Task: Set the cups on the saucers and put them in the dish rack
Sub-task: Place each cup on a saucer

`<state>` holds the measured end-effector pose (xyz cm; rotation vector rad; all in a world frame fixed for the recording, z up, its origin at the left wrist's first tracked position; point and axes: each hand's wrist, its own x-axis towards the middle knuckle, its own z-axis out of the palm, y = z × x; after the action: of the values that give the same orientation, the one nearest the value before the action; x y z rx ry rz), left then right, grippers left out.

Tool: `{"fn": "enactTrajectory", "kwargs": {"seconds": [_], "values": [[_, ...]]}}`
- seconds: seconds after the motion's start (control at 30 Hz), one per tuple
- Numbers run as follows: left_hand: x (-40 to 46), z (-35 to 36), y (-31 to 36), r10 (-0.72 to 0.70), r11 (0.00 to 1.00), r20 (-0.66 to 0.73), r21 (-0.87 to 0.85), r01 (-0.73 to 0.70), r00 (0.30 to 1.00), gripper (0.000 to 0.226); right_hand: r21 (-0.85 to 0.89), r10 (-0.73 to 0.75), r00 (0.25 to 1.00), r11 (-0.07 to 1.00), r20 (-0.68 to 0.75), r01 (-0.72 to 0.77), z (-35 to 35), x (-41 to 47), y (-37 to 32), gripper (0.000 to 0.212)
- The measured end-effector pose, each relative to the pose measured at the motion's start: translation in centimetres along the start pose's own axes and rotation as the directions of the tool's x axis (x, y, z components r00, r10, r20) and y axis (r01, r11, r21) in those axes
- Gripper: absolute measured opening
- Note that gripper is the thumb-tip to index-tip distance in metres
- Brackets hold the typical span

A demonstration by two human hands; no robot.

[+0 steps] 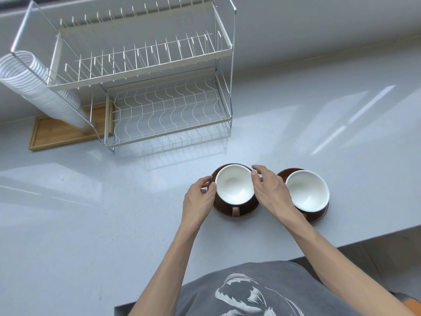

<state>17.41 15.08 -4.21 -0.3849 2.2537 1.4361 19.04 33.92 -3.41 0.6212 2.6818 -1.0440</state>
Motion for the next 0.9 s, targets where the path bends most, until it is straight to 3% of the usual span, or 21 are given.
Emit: {"fn": "enactTrajectory", "kwargs": {"seconds": [0.27,0.67,0.9], "values": [[0.6,0.4,-0.9,-0.107,0.978,0.093,-0.168,0.122,0.99,0.056,0.177,0.043,0.986,0.982,0.16,-0.072,-0.3,0.0,-0.2,0.037],[0.9,-0.1,-1.4,-0.041,0.981,0.044,-0.186,0.048,0.998,0.022,0.166,0.0,0.987,0.986,0.159,-0.027,0.1,1.1,-0.8,0.035],[1.6,-1.8,-0.5,-0.028,0.98,0.012,-0.196,0.03,1.0,0.032,0.202,-0.04,0.983,0.979,0.177,0.003,-0.2,2.1,-3.1,0.034]]}}
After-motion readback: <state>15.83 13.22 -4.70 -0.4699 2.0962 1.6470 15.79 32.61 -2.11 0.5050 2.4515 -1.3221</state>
